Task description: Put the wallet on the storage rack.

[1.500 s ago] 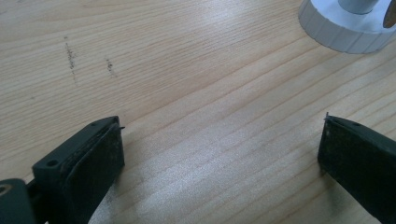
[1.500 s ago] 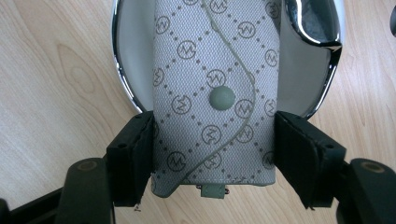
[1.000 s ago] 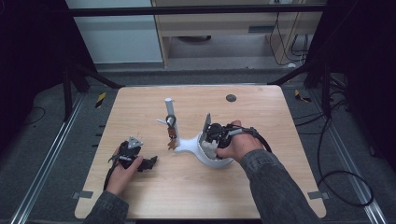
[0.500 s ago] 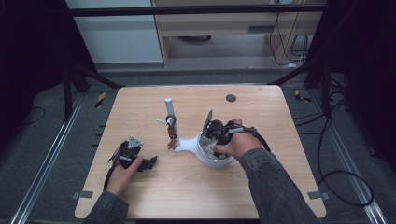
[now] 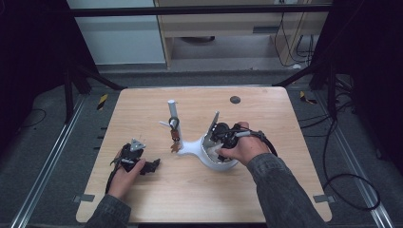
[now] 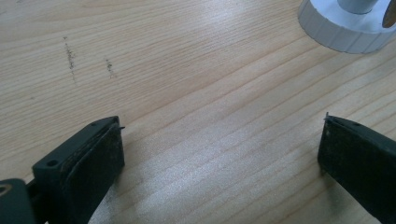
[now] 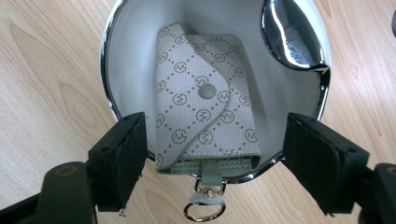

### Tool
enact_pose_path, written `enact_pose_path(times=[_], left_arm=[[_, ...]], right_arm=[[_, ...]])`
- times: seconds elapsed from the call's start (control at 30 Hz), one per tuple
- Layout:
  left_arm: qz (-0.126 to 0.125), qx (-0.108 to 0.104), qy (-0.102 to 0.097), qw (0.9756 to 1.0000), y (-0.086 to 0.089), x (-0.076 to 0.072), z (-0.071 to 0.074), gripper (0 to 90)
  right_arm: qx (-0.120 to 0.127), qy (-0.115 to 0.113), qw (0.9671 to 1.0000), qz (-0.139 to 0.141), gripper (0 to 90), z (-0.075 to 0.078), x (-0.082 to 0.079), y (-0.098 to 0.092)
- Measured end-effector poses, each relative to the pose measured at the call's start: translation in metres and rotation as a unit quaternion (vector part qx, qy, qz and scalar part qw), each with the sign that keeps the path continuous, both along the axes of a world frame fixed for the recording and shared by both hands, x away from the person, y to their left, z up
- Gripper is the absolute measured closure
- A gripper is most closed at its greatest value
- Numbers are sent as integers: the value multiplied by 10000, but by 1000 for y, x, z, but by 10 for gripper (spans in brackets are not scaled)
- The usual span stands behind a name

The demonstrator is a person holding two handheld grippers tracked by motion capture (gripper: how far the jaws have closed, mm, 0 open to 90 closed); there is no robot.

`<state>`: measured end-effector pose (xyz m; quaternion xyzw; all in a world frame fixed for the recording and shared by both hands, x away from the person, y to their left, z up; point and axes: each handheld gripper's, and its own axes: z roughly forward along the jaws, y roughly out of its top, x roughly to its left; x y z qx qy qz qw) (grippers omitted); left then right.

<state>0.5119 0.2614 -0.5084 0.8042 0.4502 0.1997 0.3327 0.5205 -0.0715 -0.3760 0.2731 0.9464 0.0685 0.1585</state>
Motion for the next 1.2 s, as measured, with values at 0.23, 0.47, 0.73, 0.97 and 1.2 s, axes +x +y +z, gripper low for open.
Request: enact_pose_path(times=[0.23,0.47,0.73,0.97,1.2], left_arm=[[3,-3,1,10000,0,0,0,0],[1,-2,0,10000,0,0,0,0],[2,-2,-2,10000,0,0,0,0],[2,-3,-1,10000,0,0,0,0],[1,-3,-1,10000,0,0,0,0]], right_arm=[[84,-58,9999,-19,201,4,-2,-2],[157,-139,9998,-42,163,7,-5,-5],[262,-177,9995,-93,142,9,-11,-10],[454,-288,9984,-160,129,15,-14,-19],[648,-411,9968,-213,97,18,-18,-27]])
